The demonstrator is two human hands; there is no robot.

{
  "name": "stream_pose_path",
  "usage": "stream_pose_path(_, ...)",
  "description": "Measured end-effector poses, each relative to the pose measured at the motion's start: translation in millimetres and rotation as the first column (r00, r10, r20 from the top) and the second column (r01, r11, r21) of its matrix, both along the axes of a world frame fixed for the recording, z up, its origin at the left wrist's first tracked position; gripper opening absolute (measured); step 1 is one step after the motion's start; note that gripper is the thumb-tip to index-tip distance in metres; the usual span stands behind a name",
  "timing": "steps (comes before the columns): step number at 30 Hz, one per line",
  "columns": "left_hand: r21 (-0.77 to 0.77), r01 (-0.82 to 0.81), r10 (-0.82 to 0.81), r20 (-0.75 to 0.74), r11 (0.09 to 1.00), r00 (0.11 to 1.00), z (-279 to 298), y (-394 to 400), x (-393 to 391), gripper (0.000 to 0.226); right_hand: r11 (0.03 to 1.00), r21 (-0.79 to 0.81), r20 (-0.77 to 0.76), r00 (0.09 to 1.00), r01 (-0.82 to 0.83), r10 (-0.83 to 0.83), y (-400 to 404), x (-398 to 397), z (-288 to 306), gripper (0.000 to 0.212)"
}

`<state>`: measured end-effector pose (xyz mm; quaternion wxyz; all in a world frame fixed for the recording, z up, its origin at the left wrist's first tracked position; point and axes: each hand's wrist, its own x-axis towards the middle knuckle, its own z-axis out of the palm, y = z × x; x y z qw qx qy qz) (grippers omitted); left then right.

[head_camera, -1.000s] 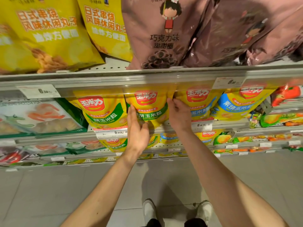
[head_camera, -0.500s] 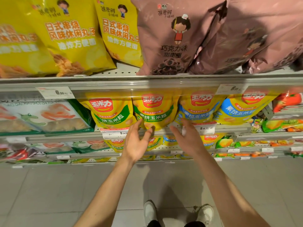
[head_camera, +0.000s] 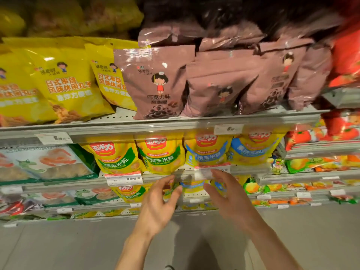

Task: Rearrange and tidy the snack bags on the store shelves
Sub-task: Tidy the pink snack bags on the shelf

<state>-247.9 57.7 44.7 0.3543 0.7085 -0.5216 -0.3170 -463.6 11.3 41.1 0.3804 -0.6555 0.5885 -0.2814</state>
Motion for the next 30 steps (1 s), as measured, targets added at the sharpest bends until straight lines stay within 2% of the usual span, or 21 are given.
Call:
stream_pose_path(2, -0.034, -0.028, 0.028, 0.001, 0.999, 1.0, 16, -5, -24, 0.04, 0.999, -0.039, 0.027, 1.0, 0.0, 0.001, -5, -27, 13, 0.047)
stream_pose_path(4, -0.077, -0.046, 0.047, 0.008, 0.996, 0.999, 32, -12, -53, 0.054, 0.997, -0.074, 0.025, 1.0, -0.012, 0.014, -12, -57, 27, 0.046)
stream_pose_path(7, -0.143, -0.073, 0.072, -0.006, 0.987, 0.997, 55, -24, -100, 0.043, 0.993, -0.116, 0.032, 0.999, -0.025, 0.029, -23, -105, 50, 0.046)
stream_pose_path(9, -0.191, -0.071, 0.074, 0.009, 0.979, 0.997, 70, -30, -128, 0.051, 0.984, -0.175, 0.052, 0.998, -0.031, 0.04, -31, -134, 64, 0.047)
stream_pose_path(11, -0.235, -0.054, 0.065, 0.042, 0.971, 0.997, 85, -38, -153, 0.055, 0.975, -0.22, 0.059, 0.997, -0.032, 0.046, -39, -159, 79, 0.054)
stream_pose_path(14, -0.308, -0.03, 0.061, 0.092, 0.951, 0.994, 105, -51, -181, 0.044, 0.958, -0.287, 0.03, 0.999, -0.001, 0.011, -54, -191, 96, 0.066)
stream_pose_path(17, -0.401, 0.032, 0.054, 0.201, 0.915, 0.978, 124, -67, -201, 0.042, 0.921, -0.388, 0.01, 0.999, 0.033, -0.031, -69, -213, 113, 0.058)
stream_pose_path(21, -0.508, 0.058, 0.11, 0.294, 0.859, 0.949, 144, -95, -212, 0.051, 0.858, -0.499, 0.088, 0.992, 0.122, -0.09, -89, -224, 138, 0.054)
stream_pose_path(24, -0.536, 0.078, 0.142, 0.358, 0.841, 0.923, 150, -112, -211, 0.061, 0.821, -0.553, 0.062, 0.99, 0.143, -0.13, -106, -216, 155, 0.045)
stream_pose_path(26, -0.524, 0.103, 0.151, 0.42, 0.845, 0.895, 149, -120, -209, 0.066, 0.758, -0.636, 0.053, 0.988, 0.144, -0.144, -119, -205, 164, 0.043)
stream_pose_path(28, -0.492, 0.106, 0.169, 0.483, 0.864, 0.859, 150, -128, -208, 0.07, 0.663, -0.735, 0.048, 0.986, 0.141, -0.157, -134, -189, 167, 0.048)
stream_pose_path(30, -0.468, 0.096, 0.192, 0.53, 0.878, 0.826, 150, -137, -211, 0.073, 0.659, -0.738, -0.002, 0.975, 0.147, -0.22, -147, -173, 168, 0.057)
